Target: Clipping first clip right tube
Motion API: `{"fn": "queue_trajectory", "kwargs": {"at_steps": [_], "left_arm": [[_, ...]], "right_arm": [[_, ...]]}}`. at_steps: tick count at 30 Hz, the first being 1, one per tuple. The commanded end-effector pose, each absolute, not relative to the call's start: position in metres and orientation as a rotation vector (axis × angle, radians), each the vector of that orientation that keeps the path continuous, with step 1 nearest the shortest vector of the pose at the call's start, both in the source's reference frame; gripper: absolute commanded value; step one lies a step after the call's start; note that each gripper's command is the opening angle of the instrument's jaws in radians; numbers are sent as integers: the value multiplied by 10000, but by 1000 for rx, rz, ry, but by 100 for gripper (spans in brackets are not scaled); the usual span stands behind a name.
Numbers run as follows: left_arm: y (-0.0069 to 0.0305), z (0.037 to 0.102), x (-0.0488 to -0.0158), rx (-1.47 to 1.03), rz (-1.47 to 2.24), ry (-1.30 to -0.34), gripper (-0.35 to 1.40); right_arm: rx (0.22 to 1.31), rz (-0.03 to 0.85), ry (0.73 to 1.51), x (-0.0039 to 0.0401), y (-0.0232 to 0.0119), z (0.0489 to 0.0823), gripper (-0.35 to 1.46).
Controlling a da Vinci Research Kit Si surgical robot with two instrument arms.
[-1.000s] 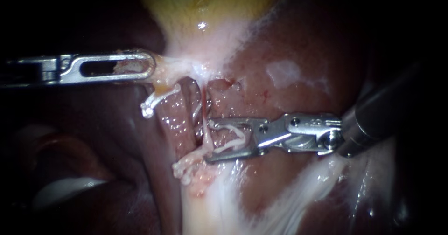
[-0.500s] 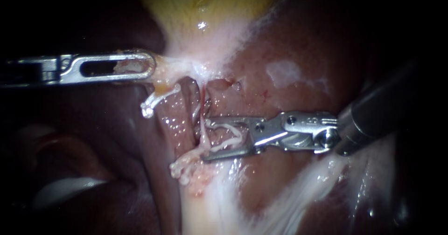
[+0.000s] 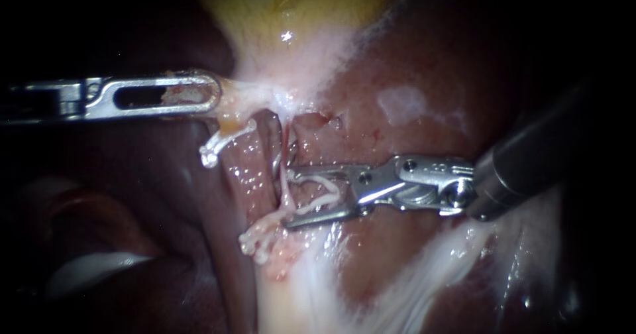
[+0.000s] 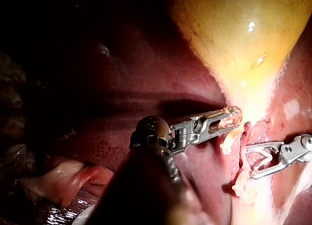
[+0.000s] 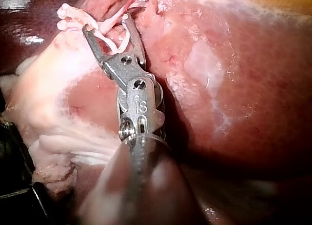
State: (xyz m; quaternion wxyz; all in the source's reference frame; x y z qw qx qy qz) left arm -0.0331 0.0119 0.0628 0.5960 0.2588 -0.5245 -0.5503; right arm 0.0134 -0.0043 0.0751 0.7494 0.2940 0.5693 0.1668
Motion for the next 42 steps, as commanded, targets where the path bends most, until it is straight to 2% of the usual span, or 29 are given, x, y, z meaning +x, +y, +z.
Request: {"fn": "queue_trajectory", "kwargs": {"at_steps": [1,27,42], "left_arm": [[119,628,-331,601,-1278,-1218,-35],[119,628,-332,601,-1278,-1218,-35],[119,628,-332,598,-1280,-1217,-35]], "right_arm": [[643,367,1245,135,-43,751,50],[750,426,1309,140,-34,761,50],[760,434,1329,147,-28,768,50]]}}
